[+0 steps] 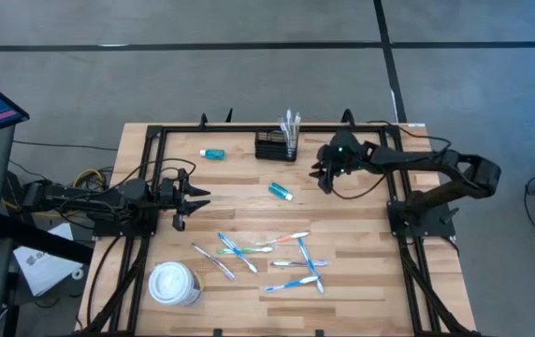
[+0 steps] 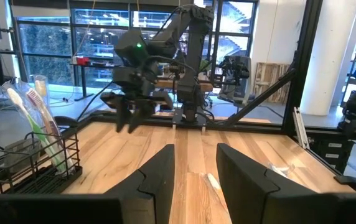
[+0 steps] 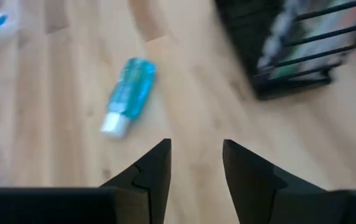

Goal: Pick & Place toothbrushing station
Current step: Put the bottom blue mouthwash into the mesh organizer

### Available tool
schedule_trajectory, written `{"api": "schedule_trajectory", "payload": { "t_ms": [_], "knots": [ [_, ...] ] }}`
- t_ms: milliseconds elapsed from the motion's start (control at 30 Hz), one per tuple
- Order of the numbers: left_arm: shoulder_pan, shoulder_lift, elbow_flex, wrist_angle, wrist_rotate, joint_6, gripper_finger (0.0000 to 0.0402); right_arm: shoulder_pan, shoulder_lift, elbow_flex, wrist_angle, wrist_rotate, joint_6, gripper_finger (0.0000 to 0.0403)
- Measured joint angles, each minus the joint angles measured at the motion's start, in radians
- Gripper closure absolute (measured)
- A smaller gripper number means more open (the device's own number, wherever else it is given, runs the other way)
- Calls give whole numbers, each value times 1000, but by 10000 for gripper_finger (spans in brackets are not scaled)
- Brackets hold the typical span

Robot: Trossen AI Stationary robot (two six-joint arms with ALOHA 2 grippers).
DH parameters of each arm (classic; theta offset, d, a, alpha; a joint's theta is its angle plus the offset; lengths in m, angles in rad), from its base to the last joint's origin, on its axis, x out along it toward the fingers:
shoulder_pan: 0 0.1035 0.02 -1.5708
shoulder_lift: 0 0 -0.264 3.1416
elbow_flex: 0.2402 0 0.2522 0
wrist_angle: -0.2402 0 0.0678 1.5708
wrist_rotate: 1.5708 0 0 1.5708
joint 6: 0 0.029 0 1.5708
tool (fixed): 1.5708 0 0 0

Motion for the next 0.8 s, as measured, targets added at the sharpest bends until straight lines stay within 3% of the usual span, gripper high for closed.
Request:
{"api": "schedule_trajectory", "payload": {
  "t_ms": [267, 800],
  "knots": [
    [0, 0, 0, 0, 0, 0, 289, 151, 1, 0, 3, 13, 53, 284],
    [0, 0, 0, 0, 0, 0, 289, 345, 2, 0, 33, 223, 228, 285]
  ]
}}
